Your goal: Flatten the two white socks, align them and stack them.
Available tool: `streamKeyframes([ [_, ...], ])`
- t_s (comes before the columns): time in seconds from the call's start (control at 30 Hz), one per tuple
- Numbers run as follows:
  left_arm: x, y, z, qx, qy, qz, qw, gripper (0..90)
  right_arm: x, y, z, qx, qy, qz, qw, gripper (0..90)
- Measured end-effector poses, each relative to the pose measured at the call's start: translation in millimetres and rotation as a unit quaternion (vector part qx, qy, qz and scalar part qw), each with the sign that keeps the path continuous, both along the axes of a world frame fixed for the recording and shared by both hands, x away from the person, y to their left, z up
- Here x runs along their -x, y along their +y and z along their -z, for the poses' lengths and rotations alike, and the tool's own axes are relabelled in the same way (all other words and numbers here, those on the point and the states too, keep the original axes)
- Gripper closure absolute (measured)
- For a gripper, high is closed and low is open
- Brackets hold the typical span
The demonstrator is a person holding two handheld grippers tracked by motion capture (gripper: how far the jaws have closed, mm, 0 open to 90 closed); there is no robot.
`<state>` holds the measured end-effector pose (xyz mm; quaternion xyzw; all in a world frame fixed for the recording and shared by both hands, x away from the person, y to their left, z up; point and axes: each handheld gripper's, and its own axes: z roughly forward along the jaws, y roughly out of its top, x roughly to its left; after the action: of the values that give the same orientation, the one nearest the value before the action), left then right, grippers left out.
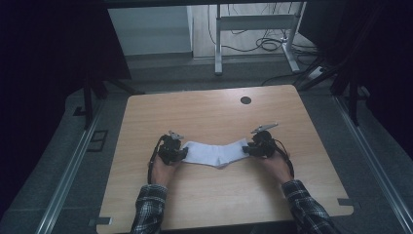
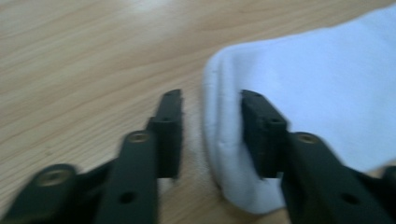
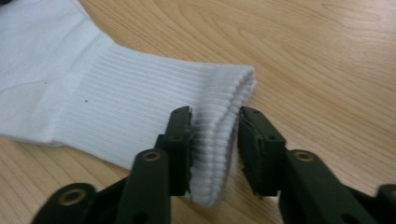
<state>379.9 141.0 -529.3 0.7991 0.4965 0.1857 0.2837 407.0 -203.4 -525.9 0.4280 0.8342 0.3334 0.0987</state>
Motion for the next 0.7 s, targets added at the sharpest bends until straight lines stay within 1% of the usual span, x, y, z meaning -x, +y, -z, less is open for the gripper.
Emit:
streamKeyframes([
  [0.03, -0.1, 0.7, -0.5, 0.000, -0.003, -0.008, 1.0000, 50.6, -0.2, -1.1, 0.0, -0.002, -0.001, 0.000, 1.0000, 60.4],
  [0.13, 0.1, 2.8, -3.5, 0.010, -0.014, -0.021, 0.9996, 39.3, 1.2, -3.4, -1.9, -0.004, -0.003, 0.002, 1.0000, 56.0],
  [0.2, 1.3, 4.6, -7.1, 0.024, -0.018, -0.024, 0.9993, 38.3, 2.6, -4.5, -3.5, -0.006, -0.005, 0.001, 1.0000, 53.3],
  [0.27, 2.8, 4.9, -9.8, 0.034, -0.022, -0.024, 0.9989, 34.8, 4.1, -5.3, -5.4, -0.008, -0.006, 0.001, 1.0000, 50.3],
  [0.33, 5.1, 4.8, -12.8, 0.041, -0.025, -0.017, 0.9987, 34.2, 6.2, -6.2, -7.9, -0.011, -0.009, -0.001, 0.9999, 48.3],
  [0.47, 9.5, 2.8, -18.2, 0.058, -0.027, -0.003, 0.9979, 29.5, 10.5, -7.9, -13.7, -0.014, -0.015, -0.003, 0.9998, 43.4],
  [0.6, 14.5, 0.3, -24.7, 0.073, -0.031, 0.011, 0.9968, 26.2, 15.6, -9.0, -20.7, -0.017, -0.019, -0.008, 0.9996, 39.6],
  [0.7, 19.0, -2.1, -29.4, 0.078, -0.034, 0.022, 0.9962, 23.3, 20.0, -9.5, -25.9, -0.020, -0.020, -0.014, 0.9995, 37.4],
])
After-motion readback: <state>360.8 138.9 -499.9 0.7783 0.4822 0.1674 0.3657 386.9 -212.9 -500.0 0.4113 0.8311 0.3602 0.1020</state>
